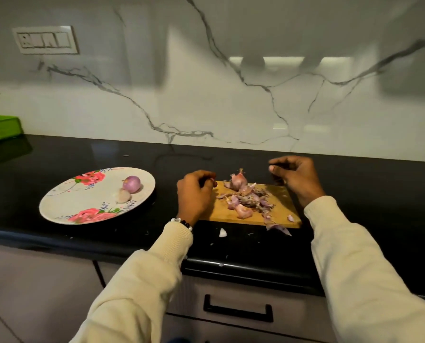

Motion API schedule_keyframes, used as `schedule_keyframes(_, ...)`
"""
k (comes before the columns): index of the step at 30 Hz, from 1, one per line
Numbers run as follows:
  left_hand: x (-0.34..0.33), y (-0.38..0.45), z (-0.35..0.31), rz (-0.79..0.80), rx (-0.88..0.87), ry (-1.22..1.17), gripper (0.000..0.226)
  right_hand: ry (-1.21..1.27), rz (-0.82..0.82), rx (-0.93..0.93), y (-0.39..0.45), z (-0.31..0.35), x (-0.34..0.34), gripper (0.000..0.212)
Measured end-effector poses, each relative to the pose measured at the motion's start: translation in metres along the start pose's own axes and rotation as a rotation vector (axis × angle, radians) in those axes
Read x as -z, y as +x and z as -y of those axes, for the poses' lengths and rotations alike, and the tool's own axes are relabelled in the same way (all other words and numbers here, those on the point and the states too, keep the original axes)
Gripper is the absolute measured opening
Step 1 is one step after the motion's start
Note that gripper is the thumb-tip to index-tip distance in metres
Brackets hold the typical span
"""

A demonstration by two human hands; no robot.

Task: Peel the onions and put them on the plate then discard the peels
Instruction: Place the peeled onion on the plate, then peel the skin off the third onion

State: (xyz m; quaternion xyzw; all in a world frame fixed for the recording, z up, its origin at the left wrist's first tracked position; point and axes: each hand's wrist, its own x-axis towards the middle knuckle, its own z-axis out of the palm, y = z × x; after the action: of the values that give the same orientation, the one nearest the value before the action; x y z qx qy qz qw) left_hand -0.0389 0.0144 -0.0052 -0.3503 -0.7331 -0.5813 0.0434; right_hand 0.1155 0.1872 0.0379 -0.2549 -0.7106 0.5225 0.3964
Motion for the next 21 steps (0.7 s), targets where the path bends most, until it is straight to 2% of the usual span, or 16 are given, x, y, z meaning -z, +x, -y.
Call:
schedule_keyframes(6,-0.031,0.014,-0.001,0.039,-0.111,0.115,0.019,-0.077,0.019,-0.018,0.015,-0.029,0.003,0.012)
schedule_keyframes(9,-0.039,0.028,0.003,0.126,-0.138,0.219,0.025,-0.205,0.095,0.016,0.026,-0.036,-0.003,0.012)
schedule_keyframes(11,-0.041,0.036,0.003,0.200,-0.147,0.323,0.031,-0.267,0.159,0.067,0.031,-0.037,-0.008,0.017)
schedule_keyframes(15,-0.047,0.044,0.010,0.362,-0.162,0.384,0.042,-0.405,0.313,0.126,0.038,-0.034,-0.019,0.030)
schedule_keyframes(19,-0.047,0.047,0.012,0.370,-0.139,0.333,0.038,-0.519,0.487,0.097,0.037,-0.033,-0.028,0.035)
schedule_keyframes(21,-0.047,0.046,0.010,0.363,-0.148,0.338,0.041,-0.519,0.483,0.107,0.034,-0.033,-0.030,0.036)
